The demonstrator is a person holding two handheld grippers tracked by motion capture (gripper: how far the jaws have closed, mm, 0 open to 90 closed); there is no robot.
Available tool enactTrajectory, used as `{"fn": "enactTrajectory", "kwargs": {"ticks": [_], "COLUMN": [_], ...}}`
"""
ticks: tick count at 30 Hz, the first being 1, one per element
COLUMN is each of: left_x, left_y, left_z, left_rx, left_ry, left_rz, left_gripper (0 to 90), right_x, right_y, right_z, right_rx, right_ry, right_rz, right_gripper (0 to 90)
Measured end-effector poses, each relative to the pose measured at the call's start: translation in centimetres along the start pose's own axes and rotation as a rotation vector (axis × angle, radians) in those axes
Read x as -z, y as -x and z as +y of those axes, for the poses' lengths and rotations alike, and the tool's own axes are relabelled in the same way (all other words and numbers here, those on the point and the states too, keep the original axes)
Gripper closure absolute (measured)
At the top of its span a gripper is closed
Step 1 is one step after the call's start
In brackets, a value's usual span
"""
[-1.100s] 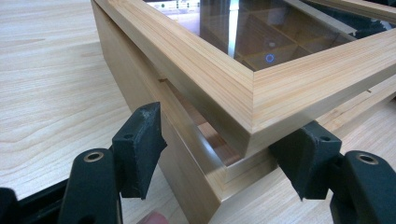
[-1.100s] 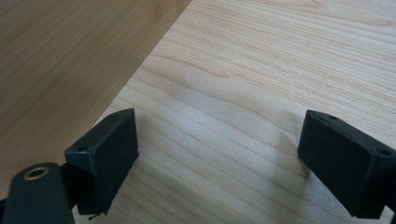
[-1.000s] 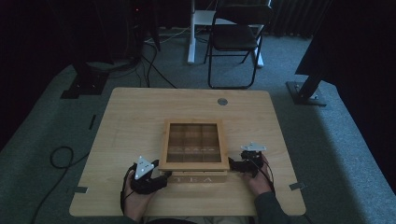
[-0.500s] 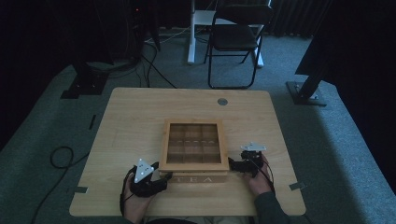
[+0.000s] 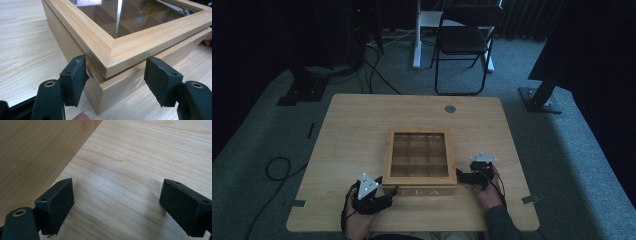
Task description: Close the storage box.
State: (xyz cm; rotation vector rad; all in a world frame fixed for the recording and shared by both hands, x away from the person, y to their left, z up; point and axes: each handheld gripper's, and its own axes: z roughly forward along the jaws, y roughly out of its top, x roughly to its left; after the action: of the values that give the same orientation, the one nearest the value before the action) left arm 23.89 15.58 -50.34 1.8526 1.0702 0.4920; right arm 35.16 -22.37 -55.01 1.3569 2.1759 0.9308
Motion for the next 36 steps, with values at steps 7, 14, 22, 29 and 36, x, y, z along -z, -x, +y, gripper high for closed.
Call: {"fn": "enactTrajectory", "kwargs": {"ticks": [7, 14, 22, 29, 36], "left_x": [0.3, 1.0, 1.1, 2.0, 2.5], "left_y": [-0.3, -1.1, -1.2, -2.6, -3.8], "left_z": [-0.1, 0.0, 0.1, 0.6, 0.6], "left_rx": [0.038, 0.084, 0.080, 0.109, 0.139], "left_ry": [0.027, 0.063, 0.068, 0.104, 0.114], "left_rz": [-0.026, -0.010, -0.005, 0.033, 0.065], "left_gripper": [32.2, 33.9, 33.8, 33.8, 33.7], "right_x": [0.0, 0.0, 0.0, 0.0, 0.0], "right_y": [0.0, 0.0, 0.0, 0.0, 0.0], "right_z": [0.0, 0.0, 0.0, 0.0, 0.0], "right_rx": [0.000, 0.002, 0.001, 0.000, 0.000], "right_ry": [0.000, 0.000, 0.000, 0.000, 0.000], "right_rz": [0.000, 0.002, 0.002, 0.002, 0.002], "right_gripper": [11.7, 11.7, 11.7, 11.7, 11.7]}}
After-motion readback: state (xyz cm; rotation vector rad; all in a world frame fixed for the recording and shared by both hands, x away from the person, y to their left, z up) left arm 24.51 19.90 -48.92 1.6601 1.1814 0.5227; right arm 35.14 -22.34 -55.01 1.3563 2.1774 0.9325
